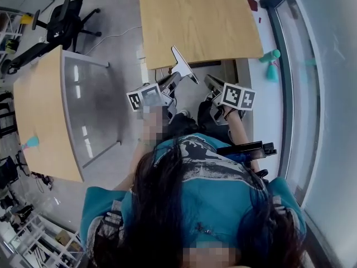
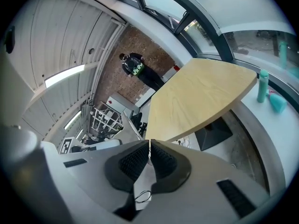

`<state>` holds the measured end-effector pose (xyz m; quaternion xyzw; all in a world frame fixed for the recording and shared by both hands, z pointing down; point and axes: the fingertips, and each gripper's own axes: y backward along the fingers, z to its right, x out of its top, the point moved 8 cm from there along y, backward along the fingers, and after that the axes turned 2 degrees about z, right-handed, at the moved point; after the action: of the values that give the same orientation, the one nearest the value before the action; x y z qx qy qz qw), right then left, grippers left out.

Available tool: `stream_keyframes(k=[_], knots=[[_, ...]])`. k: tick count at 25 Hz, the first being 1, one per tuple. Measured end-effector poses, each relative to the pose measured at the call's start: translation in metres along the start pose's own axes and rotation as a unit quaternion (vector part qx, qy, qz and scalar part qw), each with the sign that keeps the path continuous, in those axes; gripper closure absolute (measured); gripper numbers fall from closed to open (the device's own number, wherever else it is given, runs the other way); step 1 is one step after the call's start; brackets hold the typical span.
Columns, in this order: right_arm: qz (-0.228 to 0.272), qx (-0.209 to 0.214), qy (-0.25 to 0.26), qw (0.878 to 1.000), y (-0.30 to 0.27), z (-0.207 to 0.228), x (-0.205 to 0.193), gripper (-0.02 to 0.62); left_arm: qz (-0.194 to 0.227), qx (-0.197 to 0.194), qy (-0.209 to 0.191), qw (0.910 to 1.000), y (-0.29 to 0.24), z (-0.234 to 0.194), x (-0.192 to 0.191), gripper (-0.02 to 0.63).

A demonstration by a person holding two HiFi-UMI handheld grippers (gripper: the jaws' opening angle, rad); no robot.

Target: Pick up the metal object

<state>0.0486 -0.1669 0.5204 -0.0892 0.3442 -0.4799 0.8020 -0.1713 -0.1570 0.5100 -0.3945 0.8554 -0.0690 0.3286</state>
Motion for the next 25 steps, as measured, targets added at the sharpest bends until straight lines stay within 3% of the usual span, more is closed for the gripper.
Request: stream_keyframes(k=[3, 11, 22, 25], knots=[[0.014, -0.016, -0.007, 1.0, 0.008, -0.043, -0.051, 0.575, -0.014, -0.015, -0.015, 0.9997, 0.057, -0.009, -0.007, 0.604], [0.027, -0.039, -0.005, 0.999, 0.027, -0.081, -0.121, 0.575, -0.043, -0.043, -0.015, 0.998, 0.104, -0.023, -0.028, 0.604], [0.033, -0.063, 0.006, 0.997, 0.069, -0.09, -0.169, 0.575, -0.055, -0.074, -0.039, 0.995, 0.133, 0.002, -0.073, 0.604], [0.027, -0.058, 0.015, 0.998, 0.099, -0.088, -0.193, 0.575, -0.048, -0.07, -0.054, 0.9949, 0.148, 0.022, -0.102, 0.604]])
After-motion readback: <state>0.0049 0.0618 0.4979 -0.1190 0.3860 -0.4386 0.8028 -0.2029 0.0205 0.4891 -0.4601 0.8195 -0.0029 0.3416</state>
